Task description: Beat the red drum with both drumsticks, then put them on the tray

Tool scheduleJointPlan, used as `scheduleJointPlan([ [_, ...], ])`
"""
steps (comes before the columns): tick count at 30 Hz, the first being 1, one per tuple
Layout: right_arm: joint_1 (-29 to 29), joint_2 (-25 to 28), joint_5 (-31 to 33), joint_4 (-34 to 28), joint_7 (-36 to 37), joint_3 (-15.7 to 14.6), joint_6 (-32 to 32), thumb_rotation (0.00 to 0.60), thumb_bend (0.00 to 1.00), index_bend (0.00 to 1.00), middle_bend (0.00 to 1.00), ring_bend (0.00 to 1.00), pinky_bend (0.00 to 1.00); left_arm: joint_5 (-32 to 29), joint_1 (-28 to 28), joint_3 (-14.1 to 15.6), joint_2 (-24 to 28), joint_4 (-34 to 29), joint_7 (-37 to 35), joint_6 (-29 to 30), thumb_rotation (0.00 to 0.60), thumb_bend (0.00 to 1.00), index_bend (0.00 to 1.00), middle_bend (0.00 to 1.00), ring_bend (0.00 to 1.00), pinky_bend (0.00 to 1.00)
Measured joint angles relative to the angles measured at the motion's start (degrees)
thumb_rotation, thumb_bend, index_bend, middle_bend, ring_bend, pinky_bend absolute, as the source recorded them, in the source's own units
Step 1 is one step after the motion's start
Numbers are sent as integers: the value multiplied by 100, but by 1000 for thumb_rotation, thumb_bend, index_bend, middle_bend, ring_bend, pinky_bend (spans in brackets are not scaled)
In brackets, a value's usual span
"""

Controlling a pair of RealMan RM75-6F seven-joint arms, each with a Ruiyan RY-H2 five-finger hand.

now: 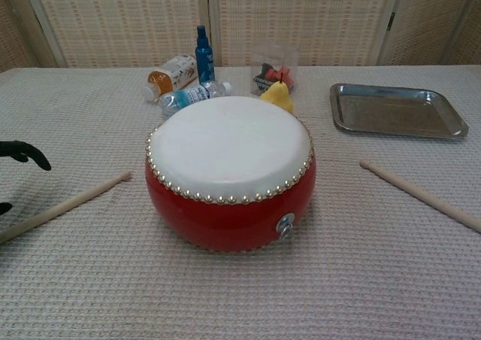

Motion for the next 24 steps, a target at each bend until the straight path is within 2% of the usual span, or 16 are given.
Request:
scheduleJointPlan([
  [5,-16,35,-26,-4,23,-14,36,600,292,132,133,0,140,-467,-123,-80,-354,4,536,-52,600,320,242,139,121,72],
  [9,-39,54,-24,-21,23,-19,63,600,292,132,133,0,140,-829,-190,-124,-463,-59,679,-109,600,320,237,120,100,72],
  [16,-28,40,-37,-28,9,-27,45,600,292,132,133,0,139,-1609,-290,-161,-342,-345,1012,-279,600,321,167,48,18,63],
  [21,-22,44,-50,-47,-3,-34,37,600,292,131,133,0,139,-2153,-430,-202,-169,-489,1090,-517,600,322,174,40,8,63],
  [24,-23,46,-52,-60,-13,-36,38,600,292,131,133,0,139,-2206,-471,-197,-136,-496,1073,-564,600,321,202,40,5,63],
])
